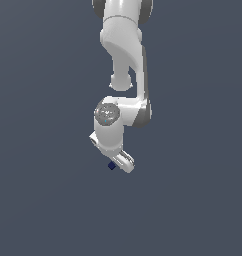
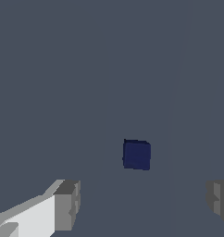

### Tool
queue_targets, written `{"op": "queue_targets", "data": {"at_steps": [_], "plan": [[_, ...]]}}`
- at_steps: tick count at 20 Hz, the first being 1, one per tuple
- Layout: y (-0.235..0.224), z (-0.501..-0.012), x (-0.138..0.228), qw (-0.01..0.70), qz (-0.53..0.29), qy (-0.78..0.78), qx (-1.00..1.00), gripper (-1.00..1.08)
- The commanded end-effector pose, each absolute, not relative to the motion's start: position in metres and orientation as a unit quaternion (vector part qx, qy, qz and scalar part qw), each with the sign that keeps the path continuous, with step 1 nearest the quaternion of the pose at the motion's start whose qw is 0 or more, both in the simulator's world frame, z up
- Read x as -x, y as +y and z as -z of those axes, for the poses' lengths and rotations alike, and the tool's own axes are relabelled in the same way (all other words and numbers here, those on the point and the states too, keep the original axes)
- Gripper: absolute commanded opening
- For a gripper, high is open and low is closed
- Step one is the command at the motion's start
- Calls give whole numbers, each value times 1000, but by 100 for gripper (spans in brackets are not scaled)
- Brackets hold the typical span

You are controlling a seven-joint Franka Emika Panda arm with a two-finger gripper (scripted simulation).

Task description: Pick up the object and move it to a goal position.

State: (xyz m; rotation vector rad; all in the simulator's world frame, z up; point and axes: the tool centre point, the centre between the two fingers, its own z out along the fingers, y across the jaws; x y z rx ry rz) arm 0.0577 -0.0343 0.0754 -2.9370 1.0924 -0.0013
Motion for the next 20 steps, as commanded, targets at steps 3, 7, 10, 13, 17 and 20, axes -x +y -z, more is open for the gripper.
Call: {"op": "queue_targets", "data": {"at_steps": [3, 7, 10, 13, 17, 20], "plan": [[-42, -66, -60, 1, 0, 374, 927, 100], [-44, -63, -61, 0, 0, 380, 925, 100], [-43, -62, -60, 0, 0, 378, 926, 100], [-43, -55, -60, 0, 0, 378, 926, 100], [-44, -35, -59, 0, 0, 380, 925, 100], [-44, -21, -59, 0, 0, 380, 925, 100]]}}
